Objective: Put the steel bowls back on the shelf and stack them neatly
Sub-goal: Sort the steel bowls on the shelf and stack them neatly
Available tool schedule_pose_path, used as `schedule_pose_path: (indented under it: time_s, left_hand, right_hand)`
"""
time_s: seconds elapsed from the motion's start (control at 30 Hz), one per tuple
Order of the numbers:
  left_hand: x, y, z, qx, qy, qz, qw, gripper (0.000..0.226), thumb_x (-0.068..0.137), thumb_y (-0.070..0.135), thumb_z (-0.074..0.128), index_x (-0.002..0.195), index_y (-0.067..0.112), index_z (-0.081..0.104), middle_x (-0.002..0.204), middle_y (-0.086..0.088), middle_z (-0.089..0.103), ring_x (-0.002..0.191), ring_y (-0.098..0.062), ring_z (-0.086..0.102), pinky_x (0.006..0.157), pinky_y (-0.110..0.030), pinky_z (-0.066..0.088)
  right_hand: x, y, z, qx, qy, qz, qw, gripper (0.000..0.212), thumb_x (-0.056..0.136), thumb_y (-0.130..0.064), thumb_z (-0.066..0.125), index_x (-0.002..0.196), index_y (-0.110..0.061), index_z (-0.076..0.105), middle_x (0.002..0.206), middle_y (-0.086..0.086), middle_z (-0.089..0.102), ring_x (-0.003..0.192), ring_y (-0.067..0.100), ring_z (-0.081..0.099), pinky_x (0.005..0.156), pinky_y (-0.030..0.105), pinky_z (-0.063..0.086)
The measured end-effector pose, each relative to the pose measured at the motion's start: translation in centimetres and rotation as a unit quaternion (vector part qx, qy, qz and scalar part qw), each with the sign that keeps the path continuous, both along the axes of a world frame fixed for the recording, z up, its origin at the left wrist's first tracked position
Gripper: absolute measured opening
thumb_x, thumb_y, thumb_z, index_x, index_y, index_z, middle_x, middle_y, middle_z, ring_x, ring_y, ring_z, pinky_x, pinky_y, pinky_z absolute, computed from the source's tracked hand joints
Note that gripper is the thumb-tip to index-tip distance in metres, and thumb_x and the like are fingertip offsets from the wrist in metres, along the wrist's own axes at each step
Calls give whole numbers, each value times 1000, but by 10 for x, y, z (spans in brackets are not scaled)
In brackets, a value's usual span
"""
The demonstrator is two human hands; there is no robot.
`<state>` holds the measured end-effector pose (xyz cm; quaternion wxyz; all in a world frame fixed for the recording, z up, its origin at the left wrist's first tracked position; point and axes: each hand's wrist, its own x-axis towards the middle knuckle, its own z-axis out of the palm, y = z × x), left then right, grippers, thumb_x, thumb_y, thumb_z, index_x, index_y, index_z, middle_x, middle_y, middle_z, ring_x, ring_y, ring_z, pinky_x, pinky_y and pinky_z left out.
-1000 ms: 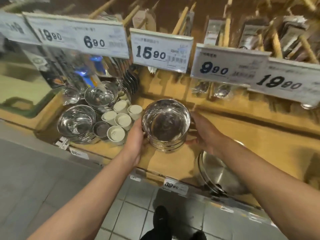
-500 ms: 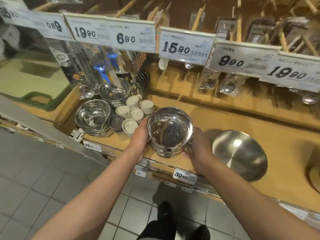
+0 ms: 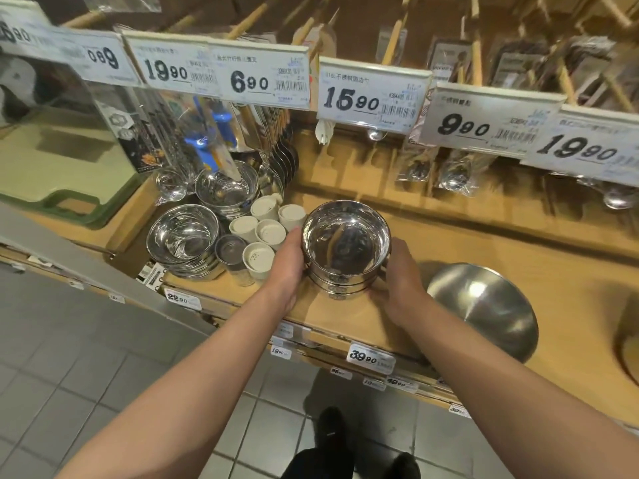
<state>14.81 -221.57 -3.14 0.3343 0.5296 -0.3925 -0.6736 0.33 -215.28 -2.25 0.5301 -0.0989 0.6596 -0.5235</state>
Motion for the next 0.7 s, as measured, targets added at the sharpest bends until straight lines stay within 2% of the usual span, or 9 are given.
schedule_pose_path:
  time_s: [0.07, 0.13, 0.2, 0.27, 0.33, 0.43, 0.53, 0.63, 0.7]
  left_hand:
    - [-4, -3, 2, -2, 3, -11, 1000, 56, 106, 39, 31, 74, 47, 77, 77, 20, 76, 67, 10, 68, 68, -26, 47]
    - [-7, -5, 3, 2, 4, -10, 1000, 57, 105, 39, 33, 68, 51, 76, 76, 18, 77, 66, 8, 70, 59, -21, 52]
    - [-6, -5, 3, 3, 4, 0, 1000, 55, 105, 40, 36, 70, 46, 78, 79, 13, 78, 70, 2, 72, 54, -17, 54]
    - [-3, -4, 0, 14, -9, 12, 1000, 53, 105, 41, 36, 77, 33, 80, 86, 9, 79, 83, -8, 72, 66, -25, 55]
    - [4, -1, 0, 21, -22, 27, 999, 49, 105, 38, 35, 84, 23, 76, 85, 5, 78, 82, -11, 68, 68, -27, 51]
    - [10, 7, 3, 22, -40, 36, 998, 43, 104, 35, 37, 85, 24, 74, 83, 7, 77, 79, -9, 67, 62, -24, 50]
    - [11, 23, 14, 7, -50, 49, 998, 40, 103, 33, 41, 82, 27, 75, 92, 9, 74, 95, -12, 64, 85, -35, 52]
    - [8, 48, 28, -43, -76, 58, 994, 32, 101, 32, 46, 79, 28, 69, 85, 9, 65, 93, -15, 58, 105, -50, 46]
    - [5, 74, 34, -111, -101, 61, 987, 21, 100, 34, 49, 91, 28, 67, 101, 6, 67, 108, -18, 60, 108, -53, 46]
  right_hand:
    - [-3, -4, 0, -5, 2, -1, 1000, 23, 94, -37, 45, 80, -28, 60, 67, -12, 68, 79, 11, 56, 71, 31, 45]
    - [-5, -7, -1, 1, 4, 5, 1000, 22, 96, -37, 44, 84, -28, 60, 76, -10, 68, 81, 10, 56, 74, 33, 46]
    - [-6, -8, -1, 11, -2, 1, 1000, 23, 97, -37, 42, 85, -27, 58, 79, -6, 61, 77, 10, 52, 77, 33, 44]
    - [-9, -6, 1, 32, -15, -11, 999, 27, 101, -36, 37, 85, -25, 56, 78, -4, 57, 73, 11, 49, 78, 34, 46]
    - [-14, -4, 9, 55, -14, -19, 998, 31, 104, -38, 35, 85, -24, 55, 80, -3, 55, 73, 11, 49, 86, 37, 53]
    - [-26, 1, 27, 56, -4, -23, 998, 33, 105, -45, 37, 109, -19, 57, 94, -1, 57, 80, 13, 51, 78, 40, 55]
    - [-40, 13, 47, 30, 21, -15, 999, 37, 103, -46, 42, 129, -21, 52, 110, 0, 58, 94, 16, 55, 81, 39, 52]
    - [-49, 42, 61, -8, 100, 42, 994, 22, 103, -38, 49, 112, -21, 60, 124, 4, 59, 107, 20, 57, 88, 41, 53]
    - [-54, 78, 60, -54, 177, 88, 979, 15, 102, -35, 54, 106, -25, 65, 119, -3, 64, 109, 17, 61, 97, 40, 52]
